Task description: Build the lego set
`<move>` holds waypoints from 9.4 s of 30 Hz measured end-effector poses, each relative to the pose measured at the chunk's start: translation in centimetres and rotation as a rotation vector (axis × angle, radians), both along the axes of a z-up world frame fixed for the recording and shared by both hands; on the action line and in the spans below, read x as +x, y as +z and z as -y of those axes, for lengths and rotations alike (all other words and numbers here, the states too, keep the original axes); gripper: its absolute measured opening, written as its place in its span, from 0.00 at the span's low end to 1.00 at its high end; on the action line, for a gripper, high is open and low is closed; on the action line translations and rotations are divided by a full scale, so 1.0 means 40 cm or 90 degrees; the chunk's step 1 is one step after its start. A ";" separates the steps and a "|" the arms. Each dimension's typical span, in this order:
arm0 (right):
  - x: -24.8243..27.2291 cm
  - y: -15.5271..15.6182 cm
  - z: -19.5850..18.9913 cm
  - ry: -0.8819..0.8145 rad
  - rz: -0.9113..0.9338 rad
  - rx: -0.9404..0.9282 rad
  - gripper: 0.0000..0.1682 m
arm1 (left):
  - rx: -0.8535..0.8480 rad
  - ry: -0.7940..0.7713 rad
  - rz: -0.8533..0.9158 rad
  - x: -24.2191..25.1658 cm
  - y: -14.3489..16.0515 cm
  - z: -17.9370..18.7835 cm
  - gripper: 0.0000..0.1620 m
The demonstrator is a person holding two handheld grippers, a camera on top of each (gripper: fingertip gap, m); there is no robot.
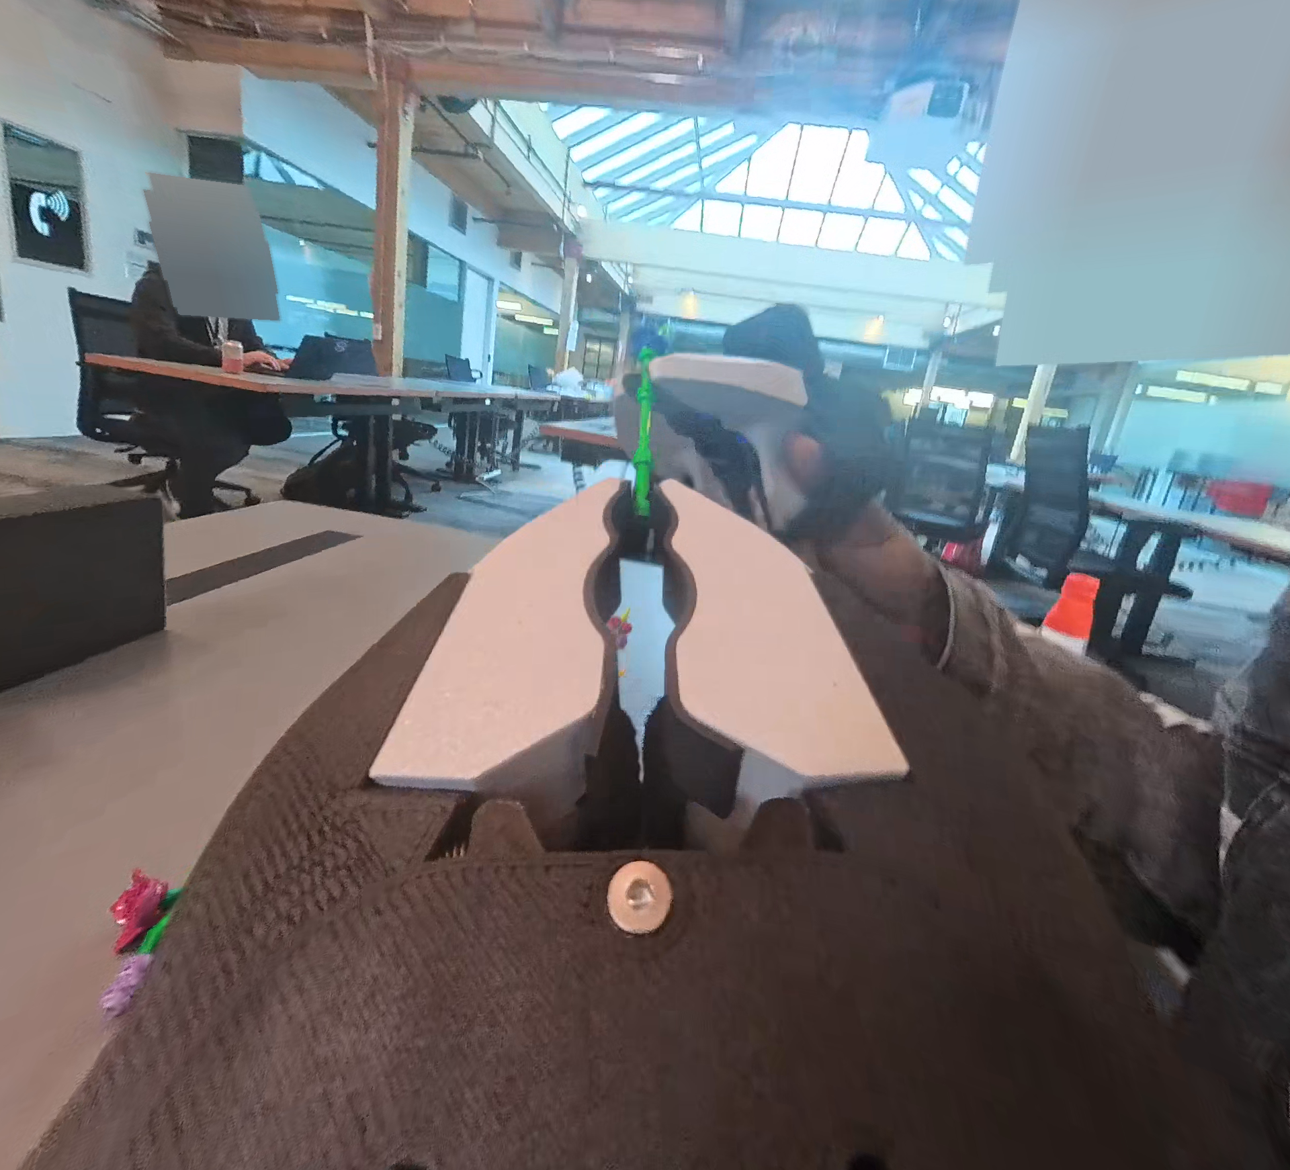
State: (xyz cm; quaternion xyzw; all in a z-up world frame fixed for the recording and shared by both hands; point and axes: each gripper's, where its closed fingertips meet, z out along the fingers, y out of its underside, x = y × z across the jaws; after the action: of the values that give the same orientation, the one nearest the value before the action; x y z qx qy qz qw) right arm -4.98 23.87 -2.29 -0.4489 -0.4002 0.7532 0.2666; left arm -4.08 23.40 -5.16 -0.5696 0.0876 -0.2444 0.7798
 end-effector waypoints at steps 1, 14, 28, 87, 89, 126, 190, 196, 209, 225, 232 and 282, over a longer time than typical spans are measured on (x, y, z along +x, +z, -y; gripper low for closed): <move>0.019 0.003 -0.012 -0.011 0.000 0.018 0.02 | -0.017 0.004 -0.024 0.007 -0.008 -0.010 0.08; 0.198 -0.210 -0.405 -0.263 0.184 0.155 0.02 | -0.358 -0.060 -0.273 0.092 -0.267 -0.230 0.35; 0.099 -0.331 -0.383 0.161 0.254 0.159 0.02 | -0.481 -0.102 -0.296 0.118 -0.390 -0.316 0.35; 0.173 -0.429 -0.365 0.185 0.370 0.371 0.11 | -0.492 -0.120 -0.430 0.155 -0.457 -0.352 0.16; 0.173 -0.426 -0.364 0.187 0.365 0.368 0.15 | -0.489 -0.121 -0.428 0.155 -0.455 -0.352 0.16; 0.180 -0.347 -0.412 0.120 0.245 0.333 0.18 | -0.464 -0.118 -0.416 0.154 -0.441 -0.351 0.23; 0.148 0.038 -0.242 -0.147 0.011 0.219 0.06 | -0.303 -0.073 -0.215 0.052 -0.234 -0.056 0.38; 0.234 -0.099 -0.349 -0.221 -0.004 0.060 0.06 | -0.360 -0.100 -0.360 0.102 -0.319 -0.224 0.38; 0.253 -0.288 -0.548 -0.449 0.110 -0.249 0.06 | -0.508 -0.144 -0.363 0.138 -0.423 -0.334 0.38; 0.230 -0.310 -0.513 -0.493 0.100 -0.260 0.06 | -0.492 -0.147 -0.396 0.166 -0.444 -0.343 0.23; 0.224 -0.222 -0.420 -0.573 0.066 0.015 0.06 | -0.488 -0.139 -0.399 0.164 -0.443 -0.344 0.17; 0.156 -0.313 -0.392 -0.261 0.479 0.418 0.05 | -0.488 -0.111 -0.404 0.132 -0.423 -0.319 0.24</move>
State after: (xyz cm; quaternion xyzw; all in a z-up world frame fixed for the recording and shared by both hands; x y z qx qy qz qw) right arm 1.28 39.55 -14.80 -0.6494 -0.5869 0.3082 0.3726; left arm 1.22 36.17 -22.08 -0.8519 0.2712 -0.1381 0.4262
